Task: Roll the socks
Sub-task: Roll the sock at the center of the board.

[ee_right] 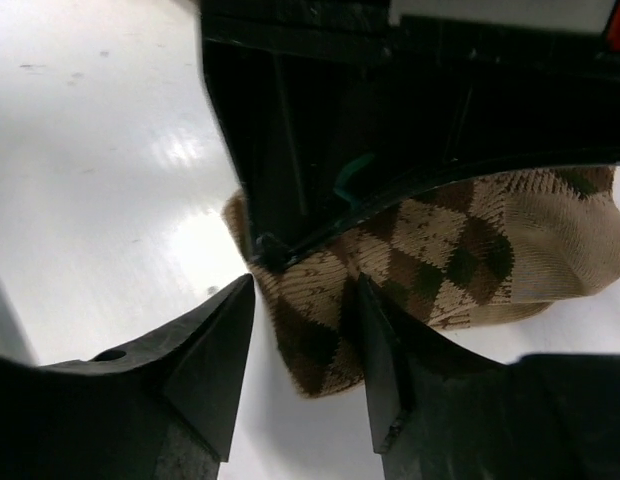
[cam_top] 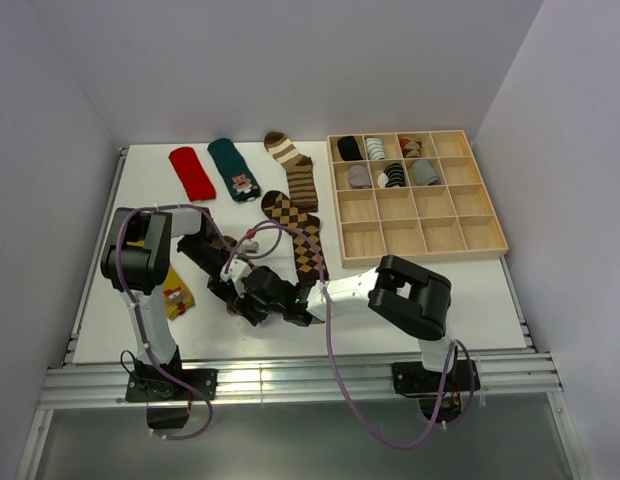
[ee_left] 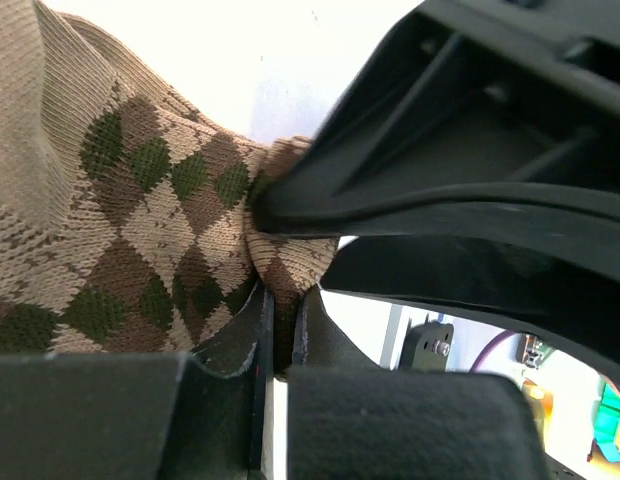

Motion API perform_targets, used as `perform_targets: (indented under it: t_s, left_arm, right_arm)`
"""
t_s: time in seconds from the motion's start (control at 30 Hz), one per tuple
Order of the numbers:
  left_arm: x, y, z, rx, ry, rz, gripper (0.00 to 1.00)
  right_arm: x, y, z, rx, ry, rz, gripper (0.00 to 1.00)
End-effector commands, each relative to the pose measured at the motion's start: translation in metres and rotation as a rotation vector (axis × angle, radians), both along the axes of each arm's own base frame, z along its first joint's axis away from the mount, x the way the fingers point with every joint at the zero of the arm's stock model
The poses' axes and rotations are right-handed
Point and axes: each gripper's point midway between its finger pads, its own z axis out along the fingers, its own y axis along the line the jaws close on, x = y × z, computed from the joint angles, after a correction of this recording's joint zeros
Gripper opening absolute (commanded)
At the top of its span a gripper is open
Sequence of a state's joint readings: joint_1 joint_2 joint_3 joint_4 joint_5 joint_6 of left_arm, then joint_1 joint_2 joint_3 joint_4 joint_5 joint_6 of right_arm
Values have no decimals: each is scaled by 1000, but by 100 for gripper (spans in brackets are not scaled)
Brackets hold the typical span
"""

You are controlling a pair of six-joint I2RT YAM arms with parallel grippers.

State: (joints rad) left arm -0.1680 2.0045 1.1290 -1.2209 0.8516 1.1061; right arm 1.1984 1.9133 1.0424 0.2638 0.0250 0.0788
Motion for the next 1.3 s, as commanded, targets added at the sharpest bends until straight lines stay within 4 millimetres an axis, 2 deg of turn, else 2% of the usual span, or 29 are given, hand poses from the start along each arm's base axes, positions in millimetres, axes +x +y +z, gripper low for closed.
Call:
perform_targets:
  t_s: [0.0, 0.17, 0.23, 0.27, 0.4, 0.47, 0.7, 0.77, 0.97, 1.0, 1.03, 1.13, 1.27]
  left_arm:
    - [14, 2, -10, 13, -73, -33, 0]
    - [15, 2, -8, 18, -74, -31, 0]
    - [15, 2, -8, 22, -75, -23, 4]
    - [16, 1, -6, 20, -86, -21, 7]
    - [27, -1, -3, 17, -139, 11, 17]
    - [32, -2, 5, 10, -173, 39, 20]
    - [68, 0, 27, 9, -312, 176, 22]
    - [85, 8, 30, 27, -352, 249, 24]
    - [113, 31, 45, 37, -420, 395, 24]
    - [112, 30, 49, 23, -415, 413, 24]
    - [118, 43, 56, 21, -435, 460, 25]
    - [119, 53, 67, 11, -466, 486, 27]
    - [119, 58, 71, 32, -541, 498, 27]
  right_arm:
    - [-1, -7, -19, -48, -8, -13, 52]
    - [0, -13, -30, -60, 1, -53, 48]
    - [0, -15, -34, -69, 10, -65, 37]
    - [-1, -16, -37, -74, 17, -67, 23]
    - [-1, -20, -42, -97, 41, -84, 9]
    - [-4, -24, -46, -103, 65, -90, 6]
    - [-5, -36, -47, -81, 127, -104, 5]
    - [-5, -36, -48, -80, 145, -97, 5]
    - [-16, -31, -50, -71, 219, -29, 4]
    - [-18, -31, -50, -66, 233, -24, 4]
    - [-19, -32, -51, -60, 248, -21, 4]
    - [-18, -36, -50, -44, 303, -14, 3]
    - [-17, -38, -50, -39, 378, 4, 2]
